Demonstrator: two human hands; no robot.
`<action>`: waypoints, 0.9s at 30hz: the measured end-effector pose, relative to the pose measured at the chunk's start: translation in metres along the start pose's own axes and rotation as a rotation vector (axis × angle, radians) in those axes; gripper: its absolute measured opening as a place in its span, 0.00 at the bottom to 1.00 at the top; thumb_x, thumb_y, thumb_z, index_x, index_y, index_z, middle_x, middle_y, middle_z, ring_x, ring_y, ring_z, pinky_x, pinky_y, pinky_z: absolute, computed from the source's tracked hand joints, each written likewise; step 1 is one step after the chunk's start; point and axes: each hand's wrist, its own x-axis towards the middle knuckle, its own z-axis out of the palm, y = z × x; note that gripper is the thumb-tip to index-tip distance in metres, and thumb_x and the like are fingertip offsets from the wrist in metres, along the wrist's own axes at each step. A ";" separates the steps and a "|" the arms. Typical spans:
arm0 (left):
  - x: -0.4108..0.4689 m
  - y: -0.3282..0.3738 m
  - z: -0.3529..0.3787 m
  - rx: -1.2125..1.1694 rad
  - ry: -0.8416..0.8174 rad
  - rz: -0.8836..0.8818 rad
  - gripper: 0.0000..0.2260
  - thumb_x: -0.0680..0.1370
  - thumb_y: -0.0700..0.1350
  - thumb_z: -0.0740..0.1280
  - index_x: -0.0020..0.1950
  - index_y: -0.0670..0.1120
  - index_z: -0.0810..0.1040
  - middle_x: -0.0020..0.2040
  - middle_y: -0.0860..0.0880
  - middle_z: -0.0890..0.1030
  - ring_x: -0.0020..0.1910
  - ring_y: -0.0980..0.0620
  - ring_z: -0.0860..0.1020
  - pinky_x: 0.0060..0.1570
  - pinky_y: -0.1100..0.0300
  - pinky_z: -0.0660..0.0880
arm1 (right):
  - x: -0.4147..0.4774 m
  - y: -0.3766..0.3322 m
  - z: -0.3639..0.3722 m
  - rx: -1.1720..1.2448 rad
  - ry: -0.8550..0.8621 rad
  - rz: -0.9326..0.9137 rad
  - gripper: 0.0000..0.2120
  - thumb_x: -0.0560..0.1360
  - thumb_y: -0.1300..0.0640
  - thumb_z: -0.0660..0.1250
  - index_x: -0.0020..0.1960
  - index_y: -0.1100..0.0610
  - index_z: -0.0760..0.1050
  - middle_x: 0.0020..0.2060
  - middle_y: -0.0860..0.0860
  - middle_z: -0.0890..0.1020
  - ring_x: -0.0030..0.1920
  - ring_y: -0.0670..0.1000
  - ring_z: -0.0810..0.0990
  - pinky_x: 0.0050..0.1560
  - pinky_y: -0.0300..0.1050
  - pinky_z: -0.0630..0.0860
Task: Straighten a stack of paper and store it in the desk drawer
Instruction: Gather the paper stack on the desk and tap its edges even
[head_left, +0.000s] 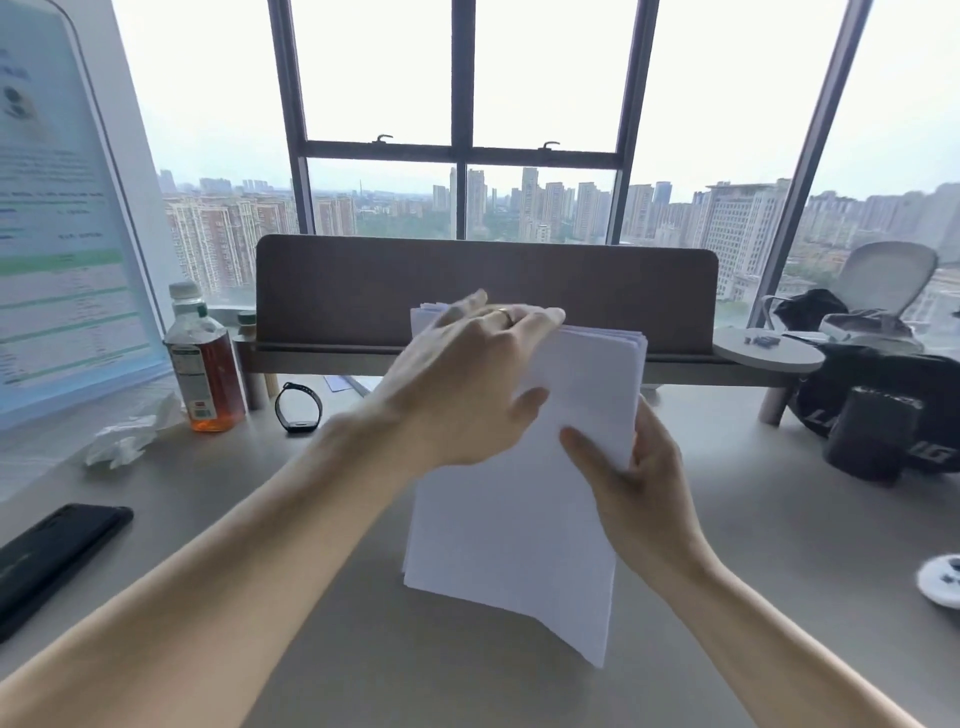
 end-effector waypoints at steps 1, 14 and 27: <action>0.002 -0.001 0.001 -0.020 -0.029 0.005 0.27 0.80 0.49 0.68 0.79 0.48 0.70 0.76 0.50 0.76 0.76 0.48 0.71 0.78 0.58 0.56 | -0.001 0.000 -0.002 0.013 -0.006 -0.002 0.16 0.77 0.65 0.69 0.57 0.47 0.78 0.46 0.41 0.87 0.45 0.42 0.86 0.41 0.38 0.81; -0.083 -0.031 0.073 -1.362 0.128 -0.835 0.17 0.74 0.45 0.74 0.62 0.45 0.84 0.57 0.43 0.88 0.60 0.37 0.85 0.62 0.42 0.79 | 0.001 0.007 -0.002 0.125 0.100 0.022 0.16 0.77 0.72 0.65 0.53 0.53 0.79 0.44 0.45 0.86 0.45 0.45 0.84 0.45 0.40 0.80; -0.104 -0.043 0.093 -1.302 0.299 -0.845 0.08 0.80 0.37 0.65 0.58 0.45 0.75 0.54 0.42 0.86 0.55 0.39 0.84 0.54 0.46 0.78 | -0.015 0.042 0.004 -0.104 0.076 0.140 0.08 0.77 0.59 0.65 0.51 0.48 0.70 0.46 0.48 0.84 0.47 0.61 0.82 0.48 0.65 0.77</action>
